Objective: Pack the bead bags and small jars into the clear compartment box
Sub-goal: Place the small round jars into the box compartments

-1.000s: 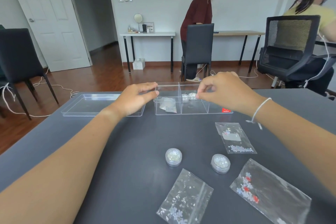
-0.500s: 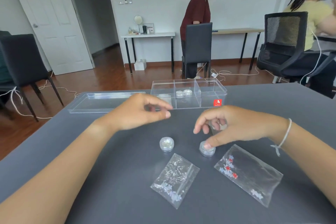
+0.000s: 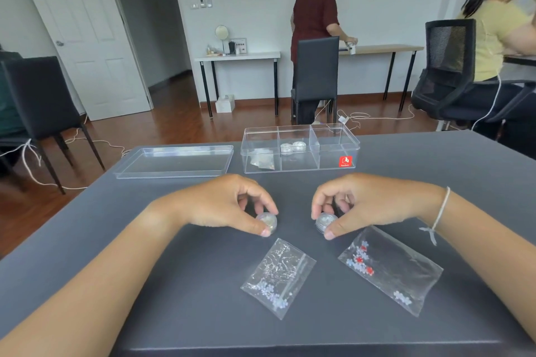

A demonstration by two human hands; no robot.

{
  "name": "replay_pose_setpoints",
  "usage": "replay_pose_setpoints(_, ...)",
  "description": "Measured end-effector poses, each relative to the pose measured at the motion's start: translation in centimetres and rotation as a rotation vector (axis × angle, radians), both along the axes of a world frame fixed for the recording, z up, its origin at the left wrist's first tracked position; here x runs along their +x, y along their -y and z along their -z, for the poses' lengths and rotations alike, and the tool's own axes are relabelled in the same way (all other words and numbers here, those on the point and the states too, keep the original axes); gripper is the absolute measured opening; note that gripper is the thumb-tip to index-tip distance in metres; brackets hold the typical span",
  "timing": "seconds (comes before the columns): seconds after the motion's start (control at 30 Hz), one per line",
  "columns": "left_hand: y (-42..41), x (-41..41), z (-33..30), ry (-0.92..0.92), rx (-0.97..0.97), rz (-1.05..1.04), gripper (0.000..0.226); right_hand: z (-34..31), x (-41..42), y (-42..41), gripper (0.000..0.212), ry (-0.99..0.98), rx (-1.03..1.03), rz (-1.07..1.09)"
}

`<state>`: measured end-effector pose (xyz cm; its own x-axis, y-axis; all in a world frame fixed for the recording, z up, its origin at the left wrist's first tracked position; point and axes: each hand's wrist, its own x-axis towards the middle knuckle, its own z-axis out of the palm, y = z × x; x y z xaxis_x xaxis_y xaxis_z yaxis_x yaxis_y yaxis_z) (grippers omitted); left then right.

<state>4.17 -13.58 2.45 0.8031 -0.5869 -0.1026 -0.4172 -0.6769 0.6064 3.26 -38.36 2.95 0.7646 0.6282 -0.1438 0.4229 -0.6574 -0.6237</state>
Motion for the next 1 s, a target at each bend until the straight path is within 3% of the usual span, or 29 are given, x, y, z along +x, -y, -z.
replay_pose_setpoints(0.23, -0.1, 0.6, 0.0, 0.012, -0.113, -0.028, 0.023, -0.4, 1.5, 1.4, 0.017, 0.111, 0.282, 0.144)
replay_pose_setpoints(0.43, 1.6, 2.7, -2.4, 0.306, -0.339, -0.148, 0.021, 0.2, 2.7, 1.6, 0.016, 0.253, 0.419, 0.283)
replay_pose_setpoints(0.53, 3.1, 4.8, -4.2, 0.362, -0.37, -0.198, 0.023, 0.7, 3.0, 1.5, 0.017, 0.312, 0.45, 0.328)
replay_pose_setpoints(0.8, 6.1, 10.8, -4.5, 0.31, 0.018, -0.234, 0.027, 0.9, 3.4, 1.6, 0.02, 0.446, 0.428, 0.398)
replay_pose_setpoints(1.0, 6.9, 12.6, -4.3, 0.236, 0.191, -0.199, 0.025, 0.9, 3.5, 1.8, 0.019, 0.481, 0.427, 0.398)
